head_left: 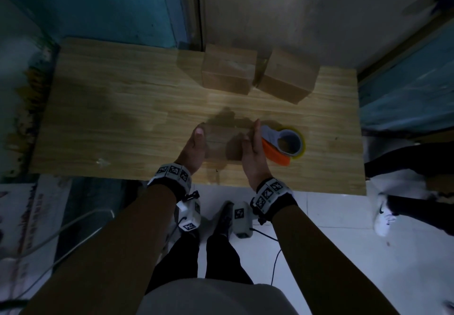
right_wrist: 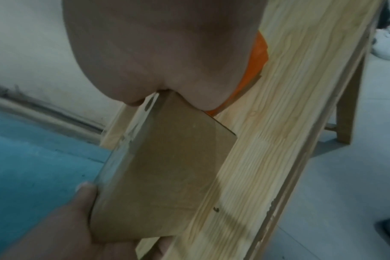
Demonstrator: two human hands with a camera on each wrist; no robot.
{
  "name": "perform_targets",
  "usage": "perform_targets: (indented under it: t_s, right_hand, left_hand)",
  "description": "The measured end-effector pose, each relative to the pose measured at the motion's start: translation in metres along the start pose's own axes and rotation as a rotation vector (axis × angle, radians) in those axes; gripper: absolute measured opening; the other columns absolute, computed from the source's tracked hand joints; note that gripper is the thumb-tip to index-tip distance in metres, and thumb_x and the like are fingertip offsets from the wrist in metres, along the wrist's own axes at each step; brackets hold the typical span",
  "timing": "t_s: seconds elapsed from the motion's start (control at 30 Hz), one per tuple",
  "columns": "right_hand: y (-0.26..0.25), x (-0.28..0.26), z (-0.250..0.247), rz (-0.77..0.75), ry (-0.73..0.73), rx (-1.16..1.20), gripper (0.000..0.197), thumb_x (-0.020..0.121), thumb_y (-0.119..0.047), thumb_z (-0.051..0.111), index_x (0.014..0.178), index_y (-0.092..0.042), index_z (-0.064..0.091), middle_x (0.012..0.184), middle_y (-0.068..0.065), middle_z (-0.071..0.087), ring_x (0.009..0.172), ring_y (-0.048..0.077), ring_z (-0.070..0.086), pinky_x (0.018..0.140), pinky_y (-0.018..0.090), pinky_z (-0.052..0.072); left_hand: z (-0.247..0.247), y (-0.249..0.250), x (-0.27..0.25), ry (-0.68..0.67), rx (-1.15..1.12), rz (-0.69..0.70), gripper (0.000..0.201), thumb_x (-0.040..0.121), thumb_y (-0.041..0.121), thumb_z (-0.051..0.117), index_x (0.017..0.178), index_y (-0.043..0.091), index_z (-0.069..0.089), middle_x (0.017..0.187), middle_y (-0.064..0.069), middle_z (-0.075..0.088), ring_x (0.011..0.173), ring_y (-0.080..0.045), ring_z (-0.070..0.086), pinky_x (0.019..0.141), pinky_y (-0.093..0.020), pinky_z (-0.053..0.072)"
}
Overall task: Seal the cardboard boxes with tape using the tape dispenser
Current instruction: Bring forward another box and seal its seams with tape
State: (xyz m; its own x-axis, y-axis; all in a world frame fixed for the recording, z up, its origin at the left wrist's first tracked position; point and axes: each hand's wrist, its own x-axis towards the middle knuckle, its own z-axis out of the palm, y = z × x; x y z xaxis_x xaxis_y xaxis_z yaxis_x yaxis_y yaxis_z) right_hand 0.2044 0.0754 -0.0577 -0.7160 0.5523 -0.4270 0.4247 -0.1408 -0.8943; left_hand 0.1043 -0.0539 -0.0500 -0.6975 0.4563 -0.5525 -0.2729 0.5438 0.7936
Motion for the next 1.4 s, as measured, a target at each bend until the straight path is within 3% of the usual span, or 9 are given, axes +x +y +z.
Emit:
perform_targets:
  t_s: [0.17, 0.3, 0.5, 0.6, 0.9, 1.03, 1.13, 1.27, 1.4]
  right_hand:
    - [-0.002, -0.002, 0.003, 0.064, -0.025, 0.1, 0.062, 0.106, -0.036, 0.039, 0.156, -0.048, 0.004, 0.161, -0.017, 0.012, 0.148, 0.014, 0.02, 0.123, 0.044, 0.019]
    - [-0.007, -0.002, 0.0, 0.129, -0.011, 0.157, 0.06, 0.109, -0.02, 0.035, 0.157, -0.042, 0.006, 0.118, -0.034, 0.035, 0.102, -0.01, 0.044, 0.109, 0.032, 0.032]
    - [-0.01, -0.01, 0.003, 0.087, -0.015, 0.07, 0.063, 0.106, -0.031, 0.039, 0.156, -0.047, 0.005, 0.163, -0.002, 0.022, 0.145, 0.021, 0.029, 0.121, 0.047, 0.024]
    - [-0.014, -0.011, 0.002, 0.068, -0.009, 0.059, 0.06, 0.108, -0.022, 0.038, 0.159, -0.036, 0.009, 0.16, -0.007, 0.02, 0.146, 0.018, 0.027, 0.121, 0.042, 0.026]
    - [-0.025, -0.015, 0.018, -0.11, 0.1, 0.024, 0.032, 0.108, -0.034, 0.039, 0.134, -0.032, 0.057, 0.159, 0.001, 0.036, 0.149, 0.013, 0.027, 0.119, 0.031, 0.023]
    - [-0.034, -0.013, 0.021, -0.04, 0.119, 0.114, 0.043, 0.106, -0.015, 0.041, 0.149, -0.022, 0.043, 0.156, 0.002, 0.04, 0.139, 0.023, 0.042, 0.113, 0.036, 0.039]
    - [-0.038, -0.014, 0.02, 0.052, 0.103, 0.166, 0.055, 0.105, -0.014, 0.043, 0.157, -0.021, 0.027, 0.152, -0.004, 0.04, 0.124, 0.014, 0.053, 0.09, 0.018, 0.045]
    - [-0.037, -0.015, 0.021, 0.022, 0.06, 0.099, 0.066, 0.101, -0.007, 0.052, 0.158, -0.017, 0.02, 0.139, -0.004, 0.046, 0.117, 0.008, 0.048, 0.089, 0.016, 0.041]
    - [-0.032, -0.017, 0.024, -0.1, 0.052, -0.027, 0.056, 0.083, -0.027, 0.065, 0.137, -0.029, 0.051, 0.127, -0.004, 0.059, 0.118, 0.013, 0.056, 0.095, 0.028, 0.05]
  left_hand:
    - [0.0, -0.002, 0.002, -0.012, -0.077, -0.119, 0.07, 0.098, 0.061, 0.008, 0.156, 0.022, 0.019, 0.16, -0.006, 0.023, 0.147, -0.024, 0.022, 0.12, -0.035, 0.015]
    - [-0.001, -0.002, 0.006, -0.012, -0.05, -0.248, 0.075, 0.094, 0.068, 0.004, 0.154, 0.027, 0.023, 0.157, -0.011, 0.03, 0.143, -0.03, 0.031, 0.119, -0.047, 0.022]
    - [-0.008, 0.007, -0.002, -0.069, 0.069, -0.269, 0.091, 0.086, 0.076, -0.006, 0.156, 0.023, 0.018, 0.159, -0.012, 0.024, 0.146, -0.031, 0.026, 0.12, -0.047, 0.017]
    - [-0.02, 0.006, 0.0, -0.073, 0.123, -0.308, 0.103, 0.077, 0.085, -0.004, 0.156, 0.021, 0.016, 0.16, -0.012, 0.023, 0.142, -0.032, 0.031, 0.113, -0.051, 0.031]
    - [-0.056, 0.026, -0.024, 0.044, -0.31, -0.169, 0.047, 0.101, 0.055, 0.026, 0.119, 0.029, 0.061, 0.115, 0.006, 0.064, 0.099, -0.018, 0.061, 0.077, -0.037, 0.051]
    - [-0.06, 0.026, -0.022, 0.122, -0.242, -0.013, 0.021, 0.097, 0.037, 0.055, 0.114, 0.027, 0.063, 0.119, 0.005, 0.063, 0.101, -0.018, 0.064, 0.073, -0.033, 0.055]
    - [-0.064, 0.02, -0.02, 0.139, -0.191, 0.077, 0.022, 0.094, 0.017, 0.061, 0.112, 0.027, 0.062, 0.12, 0.013, 0.061, 0.101, -0.011, 0.062, 0.068, -0.027, 0.052]
    - [-0.071, 0.008, -0.02, 0.154, -0.26, 0.112, 0.05, 0.087, 0.0, 0.055, 0.126, 0.032, 0.054, 0.119, 0.011, 0.059, 0.107, -0.015, 0.061, 0.079, -0.037, 0.056]
    - [-0.069, -0.003, -0.021, 0.184, -0.365, 0.09, 0.032, 0.094, 0.025, 0.048, 0.119, 0.042, 0.061, 0.127, 0.003, 0.057, 0.119, -0.017, 0.055, 0.097, -0.042, 0.05]
